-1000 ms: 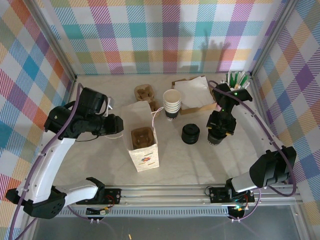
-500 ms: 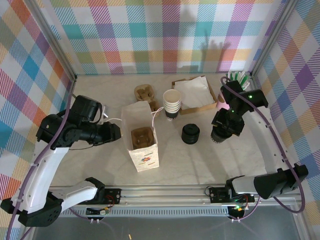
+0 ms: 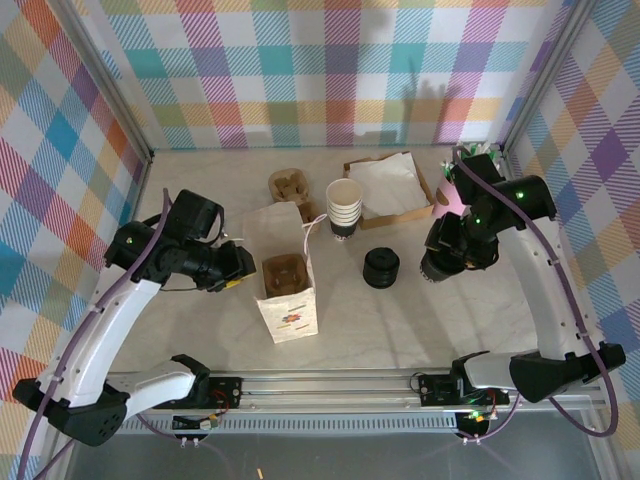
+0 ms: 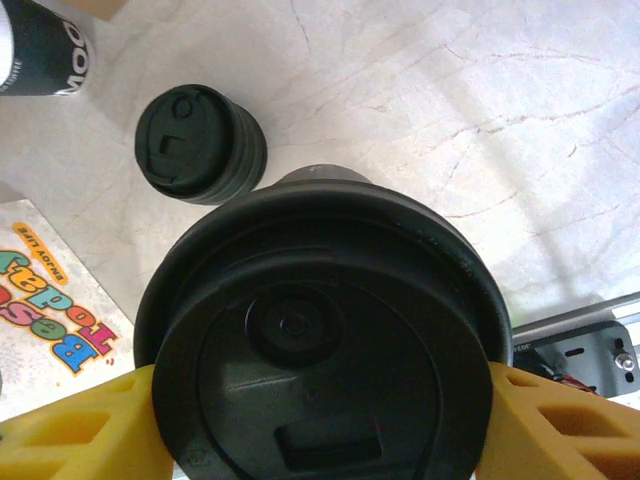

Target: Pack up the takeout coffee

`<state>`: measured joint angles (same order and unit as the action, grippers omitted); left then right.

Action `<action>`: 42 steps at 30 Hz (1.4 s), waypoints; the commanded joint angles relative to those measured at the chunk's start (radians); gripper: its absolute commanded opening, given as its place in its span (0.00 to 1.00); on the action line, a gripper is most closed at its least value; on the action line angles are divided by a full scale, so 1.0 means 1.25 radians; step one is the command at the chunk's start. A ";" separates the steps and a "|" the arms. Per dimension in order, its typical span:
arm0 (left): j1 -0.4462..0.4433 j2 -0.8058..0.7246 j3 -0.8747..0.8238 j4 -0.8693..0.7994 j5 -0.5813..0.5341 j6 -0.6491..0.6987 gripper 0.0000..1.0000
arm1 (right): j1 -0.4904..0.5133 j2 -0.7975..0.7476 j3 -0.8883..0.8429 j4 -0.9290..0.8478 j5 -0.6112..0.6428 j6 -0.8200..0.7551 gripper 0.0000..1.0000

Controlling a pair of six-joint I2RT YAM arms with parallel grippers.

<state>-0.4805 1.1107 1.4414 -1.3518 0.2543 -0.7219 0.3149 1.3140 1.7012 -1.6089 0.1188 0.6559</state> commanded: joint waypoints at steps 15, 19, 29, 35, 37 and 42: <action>0.049 0.232 0.324 -0.206 -0.018 0.136 0.36 | 0.035 0.087 0.175 -0.083 -0.040 -0.053 0.28; 0.056 0.261 0.420 -0.314 -0.015 0.139 0.39 | 0.040 0.116 0.224 -0.109 -0.044 -0.038 0.29; 0.063 0.315 0.441 -0.211 -0.050 0.135 0.40 | 0.078 0.175 0.289 -0.140 -0.077 -0.027 0.29; 0.067 0.376 0.434 -0.176 -0.081 0.221 0.39 | 0.090 0.183 0.307 -0.139 -0.102 0.007 0.28; 0.069 0.389 0.427 -0.168 -0.097 0.250 0.38 | 0.097 0.187 0.322 -0.140 -0.110 0.019 0.27; 0.074 0.419 0.437 -0.167 -0.116 0.300 0.37 | 0.113 0.192 0.344 -0.141 -0.123 0.045 0.27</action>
<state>-0.3973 1.6207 1.9835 -1.5608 0.1368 -0.4187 0.4438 1.5459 2.0960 -1.6089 -0.0067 0.6731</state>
